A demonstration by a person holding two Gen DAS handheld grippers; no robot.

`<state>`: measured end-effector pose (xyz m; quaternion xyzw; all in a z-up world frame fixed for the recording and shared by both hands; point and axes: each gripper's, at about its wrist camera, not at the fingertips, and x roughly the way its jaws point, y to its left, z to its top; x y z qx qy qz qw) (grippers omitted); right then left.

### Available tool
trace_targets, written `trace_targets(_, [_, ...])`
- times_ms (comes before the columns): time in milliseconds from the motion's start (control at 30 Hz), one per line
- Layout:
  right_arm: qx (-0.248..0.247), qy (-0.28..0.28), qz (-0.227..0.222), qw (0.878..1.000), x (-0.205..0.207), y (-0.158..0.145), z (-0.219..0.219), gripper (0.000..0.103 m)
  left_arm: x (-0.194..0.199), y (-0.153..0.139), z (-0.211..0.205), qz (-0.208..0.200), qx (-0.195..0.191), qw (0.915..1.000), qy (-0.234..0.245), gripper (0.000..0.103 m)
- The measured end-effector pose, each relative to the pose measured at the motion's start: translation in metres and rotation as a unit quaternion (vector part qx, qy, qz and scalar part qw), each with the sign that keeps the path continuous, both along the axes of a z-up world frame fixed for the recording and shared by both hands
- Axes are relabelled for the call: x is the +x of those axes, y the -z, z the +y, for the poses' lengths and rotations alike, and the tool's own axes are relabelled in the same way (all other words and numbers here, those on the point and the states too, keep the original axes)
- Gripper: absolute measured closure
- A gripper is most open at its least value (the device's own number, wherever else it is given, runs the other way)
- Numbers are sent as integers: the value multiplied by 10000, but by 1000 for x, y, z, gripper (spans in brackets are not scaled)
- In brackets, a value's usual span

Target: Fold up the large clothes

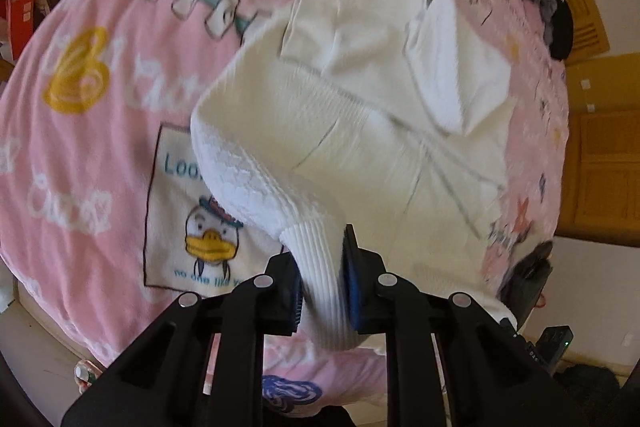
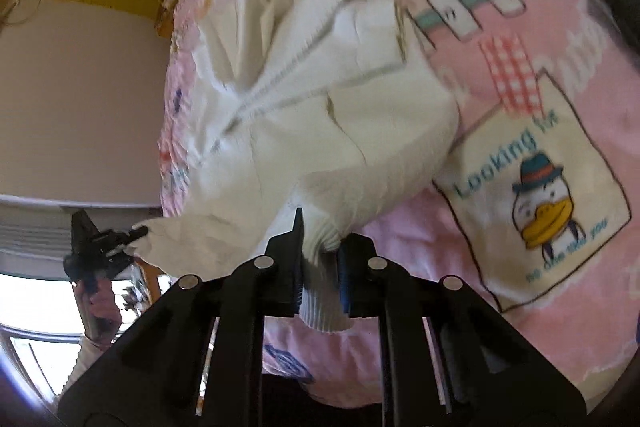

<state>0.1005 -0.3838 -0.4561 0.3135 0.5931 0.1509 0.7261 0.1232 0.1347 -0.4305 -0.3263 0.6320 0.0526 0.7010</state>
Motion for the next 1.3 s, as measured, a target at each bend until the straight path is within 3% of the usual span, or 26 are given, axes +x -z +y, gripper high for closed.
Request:
trace_targets(133, [119,245,-34,9996,31,-33,8,91,18,-26,10,-71,-36,9998,-167,87])
trace_targets(367, [-168,273,-129,9994,97,-105,29,91,50,-61,39,-117,-312,9976,-600,87])
trace_targets(567, [-117,725,-104,9972,168,-136,30,91,118,-100,75,-463,-414,9970,-469,93])
trace_targets(667, [-205,760,19,9969,210,-129,38,91,163,-95,93,-445,-525,9971,-320,94])
trace_targets(833, [-363,739,320,9961,276,-107,55,91,253,-38,94,11,-432,9989,161,96])
trace_targets(967, [-573,558,316,9963,339,-90,70,91,320,6,84,99,-519,9982,297,97])
trace_targets(1167, [-897,420,473,9940,414,-63,72,91,411,17,77,-99,-386,9969,672,97])
trace_targets(1300, [-793,676,791,9914,452,-32,56,91,453,27,85,-21,-324,9964,789,97])
